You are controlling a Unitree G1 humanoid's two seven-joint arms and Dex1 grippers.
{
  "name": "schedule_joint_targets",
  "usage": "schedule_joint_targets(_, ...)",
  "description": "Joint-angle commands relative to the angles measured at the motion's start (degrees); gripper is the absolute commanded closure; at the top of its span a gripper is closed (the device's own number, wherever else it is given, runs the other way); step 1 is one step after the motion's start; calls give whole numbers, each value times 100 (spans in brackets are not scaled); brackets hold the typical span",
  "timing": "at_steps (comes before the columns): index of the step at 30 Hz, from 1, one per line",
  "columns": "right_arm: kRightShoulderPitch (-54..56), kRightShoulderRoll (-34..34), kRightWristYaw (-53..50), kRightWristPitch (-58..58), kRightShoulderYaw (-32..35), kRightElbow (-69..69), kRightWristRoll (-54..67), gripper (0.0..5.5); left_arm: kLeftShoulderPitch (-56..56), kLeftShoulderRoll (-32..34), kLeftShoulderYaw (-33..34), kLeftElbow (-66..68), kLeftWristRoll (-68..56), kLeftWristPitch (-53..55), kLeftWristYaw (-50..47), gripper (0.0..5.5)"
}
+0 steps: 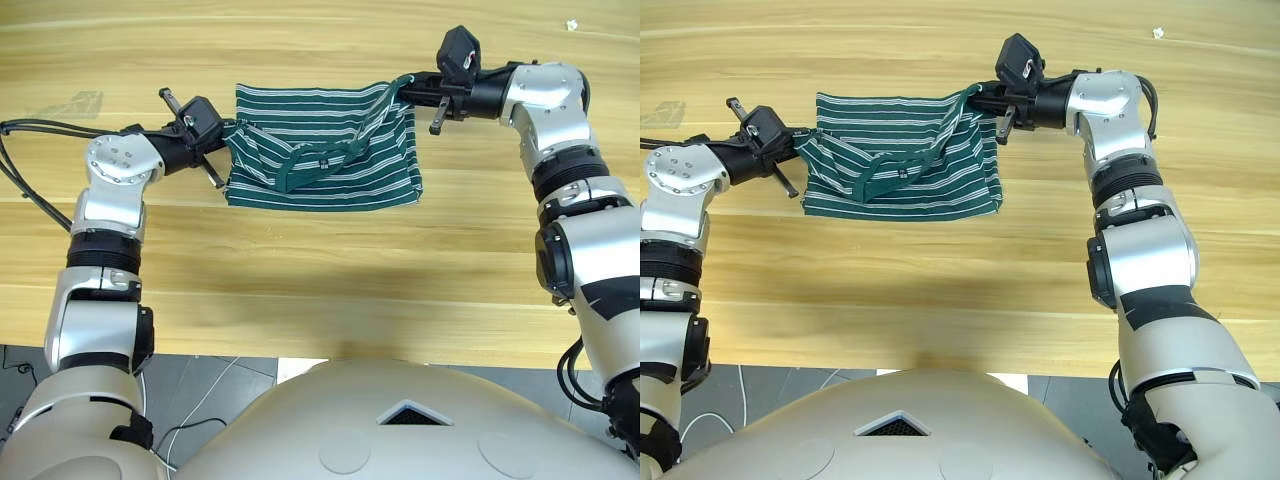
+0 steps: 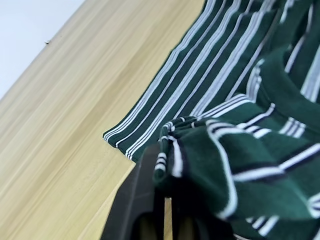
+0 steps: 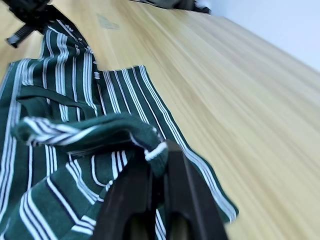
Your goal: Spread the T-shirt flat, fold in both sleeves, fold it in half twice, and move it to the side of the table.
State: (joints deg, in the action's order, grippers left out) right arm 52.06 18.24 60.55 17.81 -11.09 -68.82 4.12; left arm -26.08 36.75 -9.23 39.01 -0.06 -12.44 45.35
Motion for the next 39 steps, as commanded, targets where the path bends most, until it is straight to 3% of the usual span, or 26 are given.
schedule_joint_targets(1,132,-88,-656,-119,289,-339,-134,458,-595,-411,378,801,-82,102,-565,466)
schedule_joint_targets(6,433,-282,-2039,-328,822,-630,-140,372,-1498,-1115,978,2088,-490,772,-1015,390)
schedule_joint_targets(12,448,-267,-2911,-412,965,-738,-450,265,-1772,-1374,1164,2892,-340,1076,-1823,296)
schedule_joint_targets(25,-96,-697,-2736,404,470,-626,-1302,17,-1527,-1628,1408,3146,-283,856,-2244,74)
schedule_joint_targets(30,-155,-735,-3010,603,145,-649,-1759,10,-1558,-1609,1418,3149,-201,713,-2427,14)
schedule_joint_targets(39,-121,-486,-4596,301,-1635,-811,-3805,10,-1499,-1480,1390,2984,-14,373,-2755,14)
